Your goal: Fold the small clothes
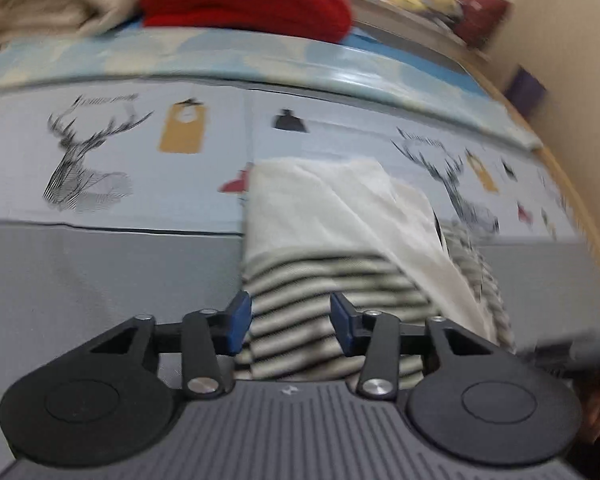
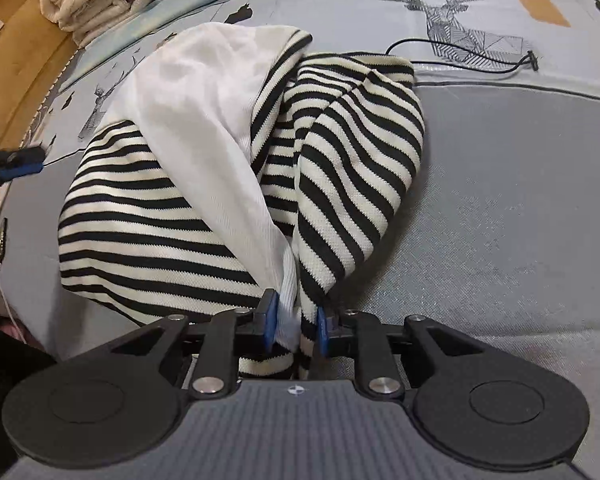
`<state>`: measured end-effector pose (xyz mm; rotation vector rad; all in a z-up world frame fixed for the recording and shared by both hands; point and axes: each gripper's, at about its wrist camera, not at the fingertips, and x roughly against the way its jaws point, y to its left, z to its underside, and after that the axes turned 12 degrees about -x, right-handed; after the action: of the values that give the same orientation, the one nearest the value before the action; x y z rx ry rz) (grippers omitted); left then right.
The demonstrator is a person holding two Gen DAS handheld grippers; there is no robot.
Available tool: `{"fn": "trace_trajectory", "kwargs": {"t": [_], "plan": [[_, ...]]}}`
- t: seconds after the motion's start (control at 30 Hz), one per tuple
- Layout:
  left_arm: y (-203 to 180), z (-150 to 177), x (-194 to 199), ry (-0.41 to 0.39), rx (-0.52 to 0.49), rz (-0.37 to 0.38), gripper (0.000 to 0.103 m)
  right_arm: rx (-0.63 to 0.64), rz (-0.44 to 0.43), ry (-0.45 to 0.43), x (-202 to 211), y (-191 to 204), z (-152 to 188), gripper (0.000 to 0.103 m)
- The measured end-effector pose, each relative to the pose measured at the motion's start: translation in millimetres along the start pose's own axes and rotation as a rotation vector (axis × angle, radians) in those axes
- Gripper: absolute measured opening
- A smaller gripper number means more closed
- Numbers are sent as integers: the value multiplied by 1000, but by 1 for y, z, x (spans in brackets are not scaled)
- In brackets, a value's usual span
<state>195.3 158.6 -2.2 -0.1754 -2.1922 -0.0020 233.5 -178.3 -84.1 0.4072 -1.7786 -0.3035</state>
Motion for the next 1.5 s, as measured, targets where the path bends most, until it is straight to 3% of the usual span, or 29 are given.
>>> {"fn": "trace_trajectory", "kwargs": {"t": [0.07,0.13,0.2,0.27,0.33,0.37,0.43,0.47,0.53,0.63,0.77,0.93,1.1,1.2,1.3,1.5], "plan": [[-25,20,-24,85,-141,-18,38,-2,11,-11,1,4,2,20],[-47,37,-44,144,-293,-102,39,0,30,-23,3,6,8,20],[-57,34,-32,97,-317,-127,38,3,48,-40,5,6,14,21],[-58,37,-15,14,-303,-102,38,-11,53,-76,14,6,20,21],[-60,43,-9,-11,-311,-85,38,19,72,-129,23,11,24,23],[-60,47,-17,24,-318,-85,38,51,80,-159,29,14,28,24],[-64,59,-46,180,-358,-85,41,93,80,-215,37,20,33,36],[-69,64,-53,210,-408,-109,44,91,82,-221,36,19,34,40],[-84,64,-44,184,-467,-150,43,96,145,-179,24,17,35,42],[-90,57,-11,92,-395,-129,49,136,264,-113,9,16,41,42],[-98,57,43,-41,-307,-187,70,161,235,-300,45,32,53,43],[-112,66,103,-158,-242,-197,77,80,180,-516,101,42,89,79],[-131,87,128,-231,-149,-258,86,97,106,-650,137,59,133,91],[-142,105,114,-198,-148,-278,86,156,120,-701,145,72,159,97],[-144,110,88,-68,-126,-270,86,201,171,-722,140,86,176,99],[-140,105,77,-55,-93,-290,87,131,196,-661,120,88,168,99]]}}
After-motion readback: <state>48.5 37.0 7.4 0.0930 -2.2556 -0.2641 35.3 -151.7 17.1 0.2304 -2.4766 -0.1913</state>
